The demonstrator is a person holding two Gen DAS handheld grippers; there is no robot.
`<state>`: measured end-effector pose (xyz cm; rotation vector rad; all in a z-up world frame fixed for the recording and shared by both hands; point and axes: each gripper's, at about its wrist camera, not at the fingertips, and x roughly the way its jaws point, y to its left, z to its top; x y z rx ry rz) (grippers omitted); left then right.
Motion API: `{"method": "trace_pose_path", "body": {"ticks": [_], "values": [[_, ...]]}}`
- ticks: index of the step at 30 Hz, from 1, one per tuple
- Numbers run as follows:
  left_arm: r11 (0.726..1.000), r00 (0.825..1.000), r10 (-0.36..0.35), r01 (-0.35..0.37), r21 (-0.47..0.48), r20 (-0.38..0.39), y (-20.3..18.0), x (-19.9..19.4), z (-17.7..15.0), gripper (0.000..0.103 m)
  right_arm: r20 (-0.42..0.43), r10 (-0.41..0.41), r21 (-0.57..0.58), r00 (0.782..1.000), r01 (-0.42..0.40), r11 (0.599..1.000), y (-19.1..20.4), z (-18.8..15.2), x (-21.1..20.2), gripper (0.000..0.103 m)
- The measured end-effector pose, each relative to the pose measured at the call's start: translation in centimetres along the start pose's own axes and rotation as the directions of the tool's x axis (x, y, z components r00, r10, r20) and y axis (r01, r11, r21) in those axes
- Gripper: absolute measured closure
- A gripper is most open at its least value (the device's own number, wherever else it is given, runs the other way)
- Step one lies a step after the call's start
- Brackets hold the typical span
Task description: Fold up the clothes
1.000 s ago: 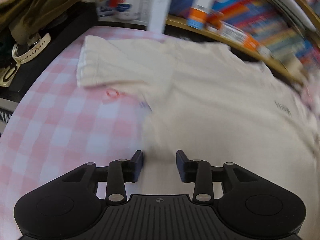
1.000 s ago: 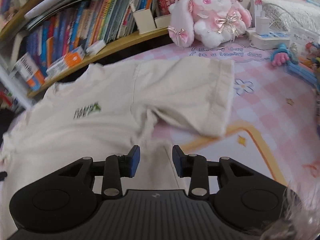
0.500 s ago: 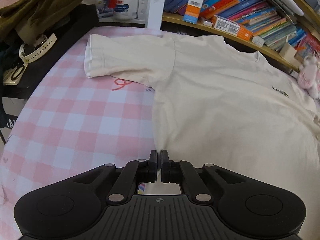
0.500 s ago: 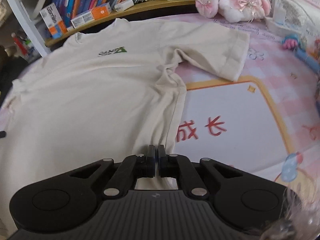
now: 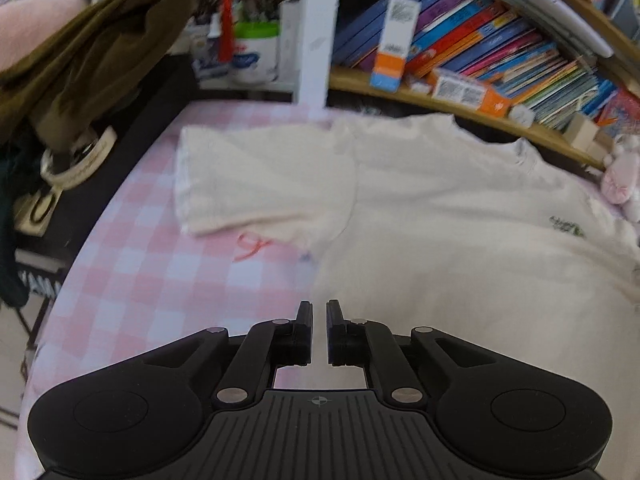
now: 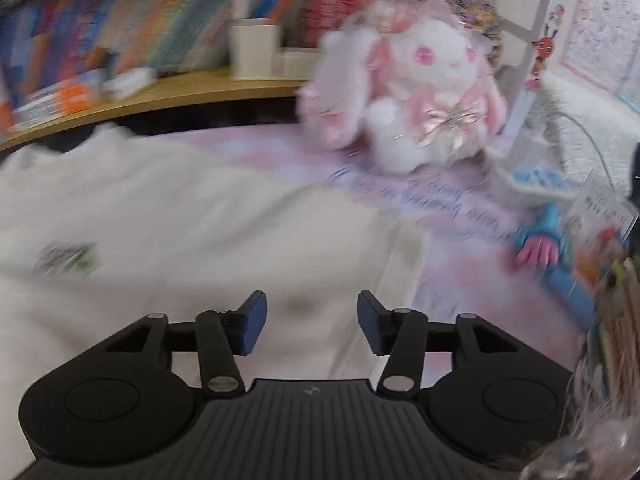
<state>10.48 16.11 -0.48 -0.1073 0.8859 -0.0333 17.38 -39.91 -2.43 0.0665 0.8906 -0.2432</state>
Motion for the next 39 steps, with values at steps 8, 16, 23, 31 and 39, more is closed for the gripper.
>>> {"method": "trace_pose_path", "body": {"ticks": [8, 16, 23, 31, 39], "values": [[0.999, 1.0, 0.005, -0.005, 0.034, -0.022, -2.5, 0.6, 0.6, 0.095, -0.099, 0.029, -0.16, 0.995, -0.045, 0.986, 1.0, 4.0, 5.7, 0.06], [0.998, 1.0, 0.009, -0.01, -0.059, -0.013, -1.8, 1.3, 1.6, 0.095, -0.062, 0.071, -0.096, 0.996, -0.077, 0.992, 0.7, 4.3, 6.4, 0.101], [0.996, 1.0, 0.024, -0.023, -0.086, 0.005, -2.1, 1.4, 1.9, 0.095, -0.021, 0.014, -0.157, 1.0, -0.017, 0.987, 2.2, 7.2, 9.1, 0.101], [0.995, 1.0, 0.014, -0.014, -0.099, 0.004, -0.9, 2.3, 2.6, 0.086, 0.057, 0.019, -0.174, 0.998, -0.009, 0.985, 1.7, 6.0, 6.8, 0.058], [0.99, 0.998, 0.056, -0.051, -0.134, 0.036, 1.7, 5.2, 4.6, 0.054, 0.067, 0.127, -0.163, 0.99, -0.115, 0.98, 2.2, -1.1, -1.9, 0.055]]}}
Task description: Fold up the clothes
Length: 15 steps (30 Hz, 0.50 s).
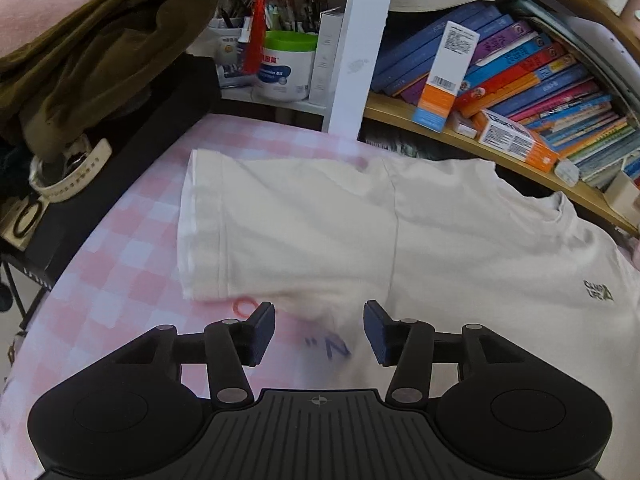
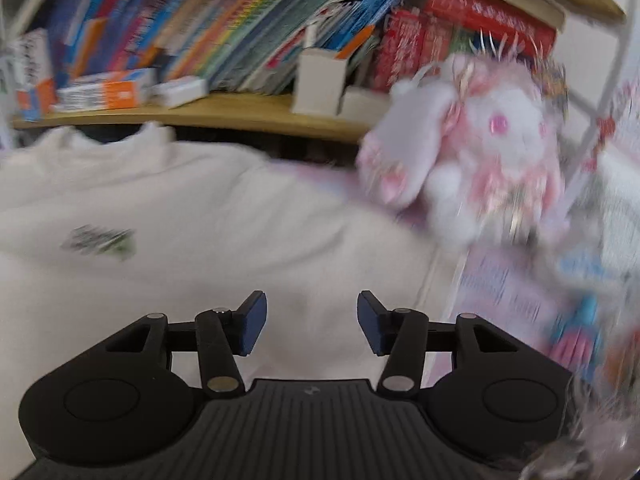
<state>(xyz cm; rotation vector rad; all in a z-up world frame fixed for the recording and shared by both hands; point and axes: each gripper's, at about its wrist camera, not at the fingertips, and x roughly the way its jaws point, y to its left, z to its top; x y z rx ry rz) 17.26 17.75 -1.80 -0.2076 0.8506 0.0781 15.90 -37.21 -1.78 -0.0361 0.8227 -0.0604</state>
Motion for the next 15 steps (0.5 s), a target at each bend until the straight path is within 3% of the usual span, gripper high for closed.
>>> {"method": "trace_pose_path", "body": {"ticks": [4, 7, 12, 13, 14, 15], "values": [[1.0, 0.999, -0.021, 0.02, -0.022, -0.032, -0.2, 1.9, 0.8, 0.054, -0.018, -0.004, 0.117, 1.0, 0.007, 0.993, 1.8, -3.9, -3.2, 0.059], [0.997, 0.998, 0.019, -0.022, -0.07, -0.053, -0.2, 2.4, 0.3, 0.054, -0.002, -0.056, 0.203, 0.998, 0.055, 0.978, 3.4, -6.7, -5.5, 0.059], [0.988, 0.999, 0.03, -0.035, -0.15, -0.035, 0.9, 3.0, -0.2, 0.057, -0.019, -0.131, 0.145, 0.991, 0.133, 0.98, 7.1, -10.0, -7.4, 0.054], [0.986, 0.999, 0.035, -0.039, -0.162, -0.03, 1.1, 3.1, -0.1, 0.067, -0.019, -0.126, 0.142, 0.992, 0.128, 0.982, 7.4, -10.3, -7.5, 0.041], [0.984, 0.998, 0.055, -0.058, -0.167, -0.026, 1.3, 3.2, -0.1, 0.09, -0.018, -0.119, 0.143, 0.993, 0.121, 0.982, 7.8, -10.6, -7.7, 0.028], [0.982, 0.997, 0.072, -0.076, -0.172, -0.028, 1.6, 3.4, -0.1, 0.1, -0.019, -0.111, 0.153, 0.994, 0.112, 0.982, 7.9, -10.9, -7.7, 0.026]]}}
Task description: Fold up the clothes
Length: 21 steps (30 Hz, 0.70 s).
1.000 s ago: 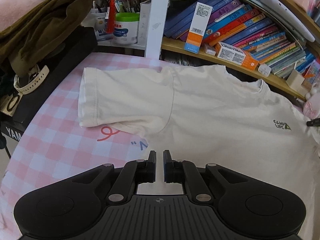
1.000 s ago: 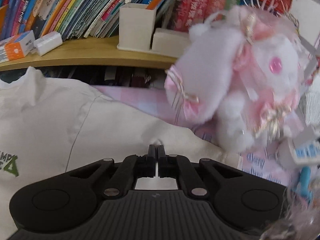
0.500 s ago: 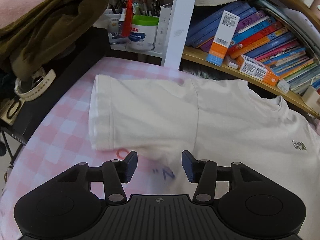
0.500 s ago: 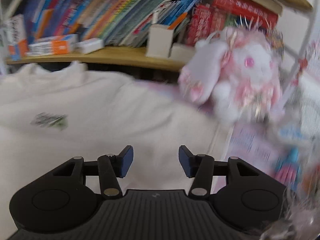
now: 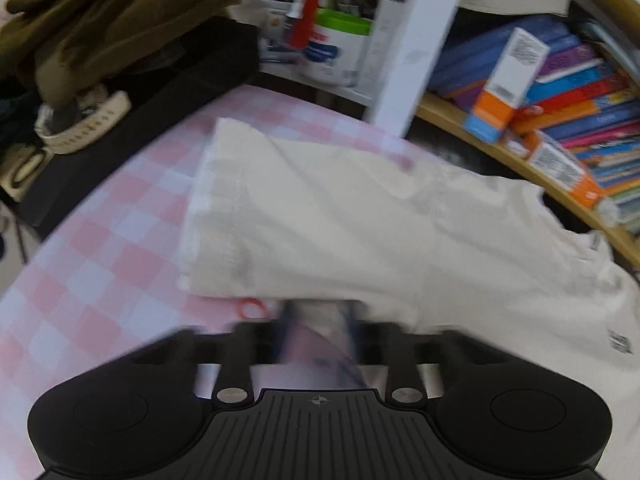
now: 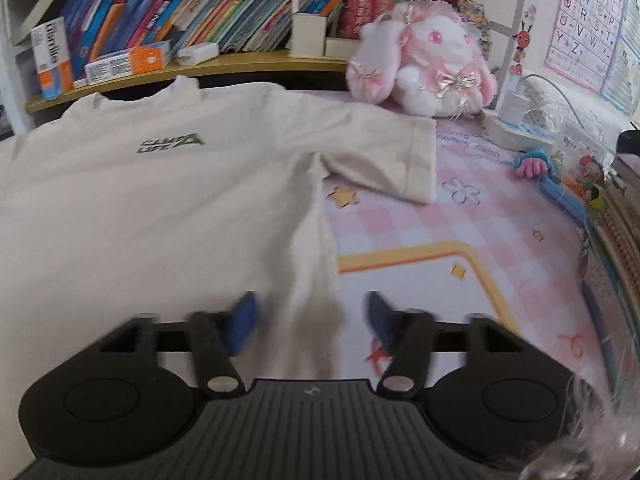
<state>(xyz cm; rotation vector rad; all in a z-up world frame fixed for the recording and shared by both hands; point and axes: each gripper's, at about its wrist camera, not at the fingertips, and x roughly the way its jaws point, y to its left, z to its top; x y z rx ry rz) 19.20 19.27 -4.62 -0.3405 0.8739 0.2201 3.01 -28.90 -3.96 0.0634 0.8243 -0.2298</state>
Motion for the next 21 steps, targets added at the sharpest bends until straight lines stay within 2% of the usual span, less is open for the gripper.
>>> {"method": "trace_pose_path", "body": {"ticks": [2, 4, 6, 8, 9, 11, 12, 17, 21], "values": [[0.999, 1.0, -0.027, 0.027, -0.042, 0.002, 1.1, 0.2, 0.1, 0.102, -0.015, 0.014, 0.03, 1.0, -0.013, 0.999, 0.0, -0.4, 0.0, 0.025], [0.999, 1.0, -0.026, 0.026, -0.024, 0.006, 1.5, 0.3, 0.3, 0.102, -0.038, 0.018, 0.061, 0.999, -0.016, 0.998, 0.0, -0.6, 0.2, 0.028], [1.0, 1.0, -0.026, 0.026, -0.006, 0.008, 1.8, 0.3, 0.4, 0.101, -0.045, 0.017, 0.075, 0.999, -0.013, 0.997, 0.0, -0.8, 0.1, 0.035], [1.0, 1.0, -0.023, 0.023, 0.007, 0.011, 1.8, 0.4, 0.4, 0.101, -0.044, 0.031, 0.063, 0.999, -0.028, 0.998, 0.3, -0.7, -0.1, 0.053], [1.0, 1.0, -0.023, 0.023, 0.009, 0.013, 1.8, 0.5, 0.5, 0.101, -0.046, 0.038, 0.059, 0.998, -0.035, 0.998, 0.4, -0.7, -0.2, 0.058], [1.0, 1.0, -0.021, 0.021, 0.015, 0.016, 1.9, 0.6, 0.6, 0.101, -0.047, 0.045, 0.06, 0.998, -0.042, 0.997, 0.4, -0.6, -0.4, 0.077], [1.0, 1.0, -0.021, 0.02, 0.018, 0.017, 1.9, 0.7, 0.7, 0.101, -0.048, 0.049, 0.062, 0.998, -0.046, 0.997, 0.4, -0.6, -0.4, 0.08], [0.999, 1.0, -0.011, 0.01, 0.039, 0.019, 1.7, 1.1, 1.2, 0.101, -0.064, 0.081, 0.076, 0.995, -0.076, 0.994, 0.3, -0.5, -0.6, 0.092], [0.999, 1.0, -0.003, 0.002, 0.038, 0.013, 1.8, 1.4, 1.6, 0.101, -0.07, 0.102, 0.072, 0.992, -0.097, 0.993, 0.6, -0.6, -0.9, 0.092]]}}
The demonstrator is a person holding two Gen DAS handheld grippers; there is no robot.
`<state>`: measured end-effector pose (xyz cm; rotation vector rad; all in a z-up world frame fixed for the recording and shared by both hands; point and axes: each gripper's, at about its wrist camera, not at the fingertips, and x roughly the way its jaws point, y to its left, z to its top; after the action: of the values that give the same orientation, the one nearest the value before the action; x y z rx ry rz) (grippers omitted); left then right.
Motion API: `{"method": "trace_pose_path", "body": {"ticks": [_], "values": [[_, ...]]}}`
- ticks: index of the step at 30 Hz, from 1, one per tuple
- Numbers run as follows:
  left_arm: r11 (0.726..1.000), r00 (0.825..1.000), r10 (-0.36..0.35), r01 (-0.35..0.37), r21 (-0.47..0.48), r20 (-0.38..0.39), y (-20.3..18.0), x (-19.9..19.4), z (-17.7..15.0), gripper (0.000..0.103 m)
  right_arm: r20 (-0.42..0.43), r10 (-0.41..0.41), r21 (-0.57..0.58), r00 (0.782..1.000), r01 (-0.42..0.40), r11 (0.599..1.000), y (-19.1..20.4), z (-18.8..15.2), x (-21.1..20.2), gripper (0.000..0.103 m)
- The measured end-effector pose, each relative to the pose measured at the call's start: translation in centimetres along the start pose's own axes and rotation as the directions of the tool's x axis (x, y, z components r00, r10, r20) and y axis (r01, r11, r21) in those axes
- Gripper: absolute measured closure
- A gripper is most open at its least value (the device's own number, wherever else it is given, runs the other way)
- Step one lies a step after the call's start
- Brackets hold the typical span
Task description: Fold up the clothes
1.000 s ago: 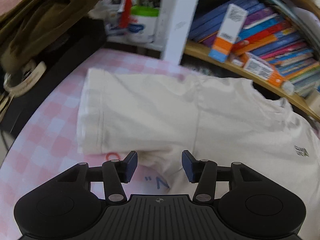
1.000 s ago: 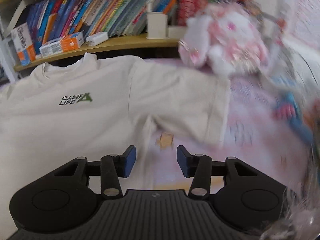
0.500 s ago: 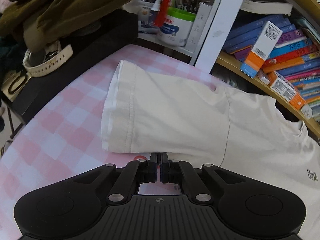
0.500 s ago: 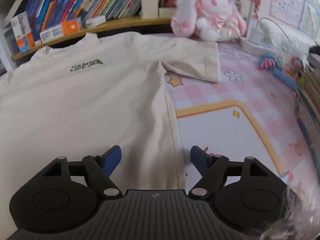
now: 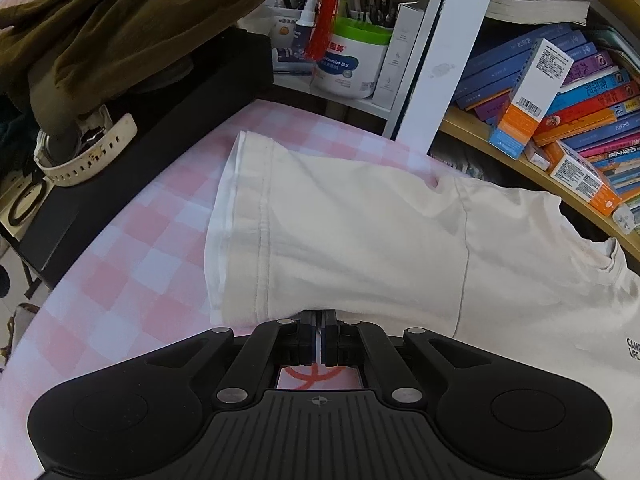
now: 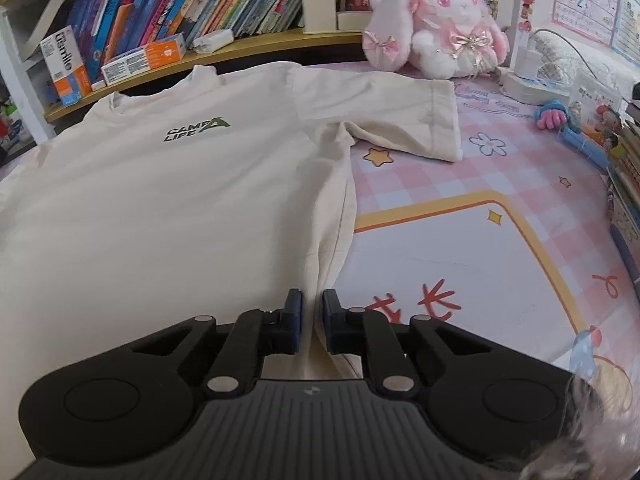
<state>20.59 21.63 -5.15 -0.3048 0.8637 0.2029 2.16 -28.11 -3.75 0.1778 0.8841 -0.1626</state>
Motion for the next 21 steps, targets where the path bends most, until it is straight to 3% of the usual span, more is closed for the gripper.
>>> {"method": "trace_pose_path", "body": {"ticks": [4, 6, 9, 11, 16, 19, 21], "values": [[0.999, 0.999, -0.017, 0.018, 0.036, -0.029, 0.0, -0.6, -0.4, 0.096, 0.001, 0.014, -0.026, 1.0, -0.014, 1.0, -0.1, 0.0, 0.0, 0.092], [0.997, 0.996, -0.061, 0.064, 0.042, -0.062, 0.2, -1.7, -1.3, 0.091, -0.003, 0.014, -0.032, 1.0, -0.014, 0.999, -0.4, 0.0, -0.1, 0.092], [0.986, 0.988, -0.118, 0.129, 0.108, -0.1, -0.1, -5.0, -4.6, 0.065, -0.024, 0.018, -0.024, 1.0, -0.018, 1.0, -1.1, -0.1, -0.5, 0.079], [0.969, 0.985, -0.136, 0.155, 0.194, -0.11, -0.6, -7.9, -7.7, 0.028, -0.032, 0.038, -0.013, 0.999, -0.039, 0.999, -1.6, -0.7, -1.5, 0.071], [0.909, 0.988, -0.122, 0.148, 0.39, -0.091, -2.4, -13.5, -14.8, 0.024, -0.061, 0.065, -0.004, 0.996, -0.065, 0.998, -2.5, -3.3, -3.9, 0.071], [0.902, 0.99, -0.104, 0.134, 0.409, -0.097, -3.0, -14.3, -17.2, 0.022, -0.07, 0.062, -0.003, 0.996, -0.062, 0.998, -2.8, -4.9, -5.0, 0.071], [0.908, 0.996, -0.064, 0.087, 0.41, -0.069, -3.1, -14.4, -18.0, 0.021, -0.063, 0.051, -0.035, 0.997, -0.053, 0.998, -2.5, -5.6, -5.4, 0.075]]}}
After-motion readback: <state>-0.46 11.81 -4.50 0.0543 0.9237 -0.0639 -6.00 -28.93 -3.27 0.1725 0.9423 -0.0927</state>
